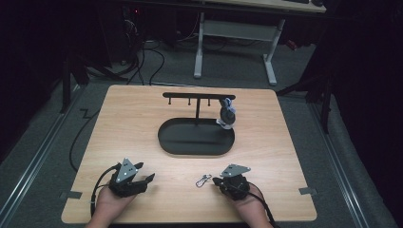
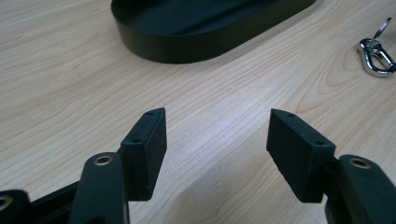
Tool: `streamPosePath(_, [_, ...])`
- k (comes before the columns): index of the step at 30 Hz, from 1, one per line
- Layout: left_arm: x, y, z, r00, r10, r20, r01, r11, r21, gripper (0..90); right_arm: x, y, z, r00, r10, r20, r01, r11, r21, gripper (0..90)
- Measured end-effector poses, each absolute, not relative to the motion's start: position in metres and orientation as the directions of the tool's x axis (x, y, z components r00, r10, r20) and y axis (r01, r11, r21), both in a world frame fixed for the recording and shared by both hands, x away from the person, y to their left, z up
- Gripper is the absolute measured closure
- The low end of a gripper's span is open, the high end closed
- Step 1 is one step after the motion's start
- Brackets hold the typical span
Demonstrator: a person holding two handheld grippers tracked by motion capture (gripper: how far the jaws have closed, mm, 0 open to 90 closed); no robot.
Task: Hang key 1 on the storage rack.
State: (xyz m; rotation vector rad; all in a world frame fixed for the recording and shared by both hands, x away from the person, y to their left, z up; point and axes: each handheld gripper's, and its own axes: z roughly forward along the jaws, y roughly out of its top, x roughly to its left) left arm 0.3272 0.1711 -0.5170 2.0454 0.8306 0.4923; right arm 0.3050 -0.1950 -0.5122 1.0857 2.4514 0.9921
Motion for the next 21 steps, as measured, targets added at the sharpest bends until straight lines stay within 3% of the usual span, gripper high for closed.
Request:
streamPosePath(4, [0.329,0.167,-0.518,0.703,0.710,0.043,0.379,-0.426,0.822,38.6,0.305,-0.179,-0.511,-0.718,0.693,0.063,0.516,0.469,0.717,90.0])
streamPosePath(11, [0.324,0.176,-0.518,0.691,0.722,0.037,0.384,-0.409,0.827,38.8,0.316,-0.146,-0.522,-0.747,0.665,-0.004,0.487,0.552,0.677,90.0])
streamPosePath(17, [0.327,0.178,-0.517,0.687,0.726,0.024,0.390,-0.397,0.831,38.8,0.304,-0.176,-0.519,-0.724,0.689,-0.026,0.497,0.548,0.673,90.0])
streamPosePath(21, [0.327,0.173,-0.517,0.697,0.716,0.030,0.382,-0.407,0.830,38.8,0.296,-0.220,-0.519,-0.673,0.739,-0.009,0.545,0.504,0.670,90.0])
